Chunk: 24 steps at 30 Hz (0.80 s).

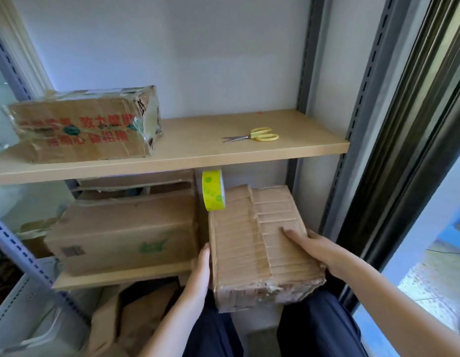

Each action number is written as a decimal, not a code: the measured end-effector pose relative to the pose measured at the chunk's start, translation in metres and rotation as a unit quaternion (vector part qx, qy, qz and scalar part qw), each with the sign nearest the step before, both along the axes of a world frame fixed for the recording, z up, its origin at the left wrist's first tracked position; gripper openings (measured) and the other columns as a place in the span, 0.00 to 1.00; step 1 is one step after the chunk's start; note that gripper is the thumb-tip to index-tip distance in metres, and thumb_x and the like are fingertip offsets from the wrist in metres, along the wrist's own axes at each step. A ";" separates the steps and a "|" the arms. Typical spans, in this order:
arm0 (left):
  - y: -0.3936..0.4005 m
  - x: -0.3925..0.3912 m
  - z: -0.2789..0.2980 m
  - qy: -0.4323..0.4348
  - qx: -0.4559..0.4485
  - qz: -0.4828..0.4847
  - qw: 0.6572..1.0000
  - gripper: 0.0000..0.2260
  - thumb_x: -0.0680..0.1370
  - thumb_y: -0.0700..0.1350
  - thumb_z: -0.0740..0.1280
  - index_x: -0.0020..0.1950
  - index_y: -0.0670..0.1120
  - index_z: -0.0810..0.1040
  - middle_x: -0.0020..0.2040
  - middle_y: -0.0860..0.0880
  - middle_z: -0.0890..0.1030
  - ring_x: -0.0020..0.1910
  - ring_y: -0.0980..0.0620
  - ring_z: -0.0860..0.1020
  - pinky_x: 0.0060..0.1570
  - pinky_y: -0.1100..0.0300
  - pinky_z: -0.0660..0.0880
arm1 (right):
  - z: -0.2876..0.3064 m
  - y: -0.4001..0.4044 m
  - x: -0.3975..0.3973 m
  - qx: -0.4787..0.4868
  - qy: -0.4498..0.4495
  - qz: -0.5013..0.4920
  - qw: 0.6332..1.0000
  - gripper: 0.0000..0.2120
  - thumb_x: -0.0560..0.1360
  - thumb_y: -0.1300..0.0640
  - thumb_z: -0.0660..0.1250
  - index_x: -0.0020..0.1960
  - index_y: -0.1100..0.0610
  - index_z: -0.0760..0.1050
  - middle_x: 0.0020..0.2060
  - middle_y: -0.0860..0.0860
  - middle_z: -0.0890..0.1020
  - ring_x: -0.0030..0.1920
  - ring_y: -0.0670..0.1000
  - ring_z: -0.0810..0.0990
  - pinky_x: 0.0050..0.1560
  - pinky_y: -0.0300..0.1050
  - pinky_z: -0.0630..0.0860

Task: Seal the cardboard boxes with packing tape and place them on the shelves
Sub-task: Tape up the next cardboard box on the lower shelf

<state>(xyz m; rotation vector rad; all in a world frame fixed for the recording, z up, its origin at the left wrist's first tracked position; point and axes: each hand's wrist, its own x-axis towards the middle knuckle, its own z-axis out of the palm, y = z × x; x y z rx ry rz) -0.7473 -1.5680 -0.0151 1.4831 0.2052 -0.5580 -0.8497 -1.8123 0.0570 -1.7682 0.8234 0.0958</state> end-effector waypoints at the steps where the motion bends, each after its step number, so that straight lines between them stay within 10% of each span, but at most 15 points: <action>1: -0.001 -0.005 -0.005 0.019 -0.038 0.002 0.999 0.50 0.55 0.81 0.67 0.69 0.53 0.74 0.67 0.48 0.78 0.65 0.47 0.76 0.70 0.46 0.69 | -0.009 0.003 -0.006 0.041 -0.016 -0.020 0.999 0.51 0.56 0.24 0.72 0.73 0.46 0.67 0.61 0.51 0.80 0.57 0.53 0.81 0.62 0.51 0.76; 10: 0.027 -0.044 0.000 -0.055 0.001 -0.208 0.977 0.23 0.78 0.43 0.69 0.71 0.57 0.68 0.58 0.60 0.82 0.55 0.63 0.81 0.50 0.68 0.75 | -0.054 0.022 -0.043 0.146 -0.080 -0.089 0.982 0.35 0.66 0.30 0.68 0.67 0.47 0.71 0.55 0.50 0.83 0.55 0.54 0.81 0.59 0.55 0.77; 18: 0.026 -0.062 0.010 -0.126 0.061 -0.189 0.972 0.28 0.74 0.64 0.67 0.71 0.61 0.66 0.63 0.64 0.77 0.57 0.69 0.77 0.53 0.70 0.74 | -0.067 0.025 -0.056 0.156 -0.098 -0.080 0.980 0.39 0.63 0.28 0.69 0.68 0.48 0.71 0.58 0.48 0.82 0.58 0.52 0.81 0.65 0.58 0.75; 21: 0.029 -0.051 0.013 -0.161 0.080 -0.153 0.972 0.37 0.71 0.70 0.68 0.77 0.60 0.61 0.70 0.64 0.72 0.68 0.64 0.71 0.69 0.58 0.67 | -0.054 0.021 -0.052 0.077 -0.117 -0.054 0.989 0.43 0.60 0.28 0.74 0.69 0.47 0.71 0.61 0.47 0.81 0.59 0.50 0.80 0.65 0.55 0.75; 24: 0.025 -0.034 0.034 -0.257 0.090 0.059 0.961 0.20 0.80 0.49 0.66 0.71 0.51 0.70 0.69 0.52 0.74 0.66 0.56 0.73 0.66 0.59 0.69 | -0.025 0.020 -0.037 -0.153 -0.160 -0.044 0.974 0.40 0.71 0.34 0.69 0.76 0.51 0.63 0.71 0.47 0.71 0.69 0.50 0.71 0.70 0.51 0.69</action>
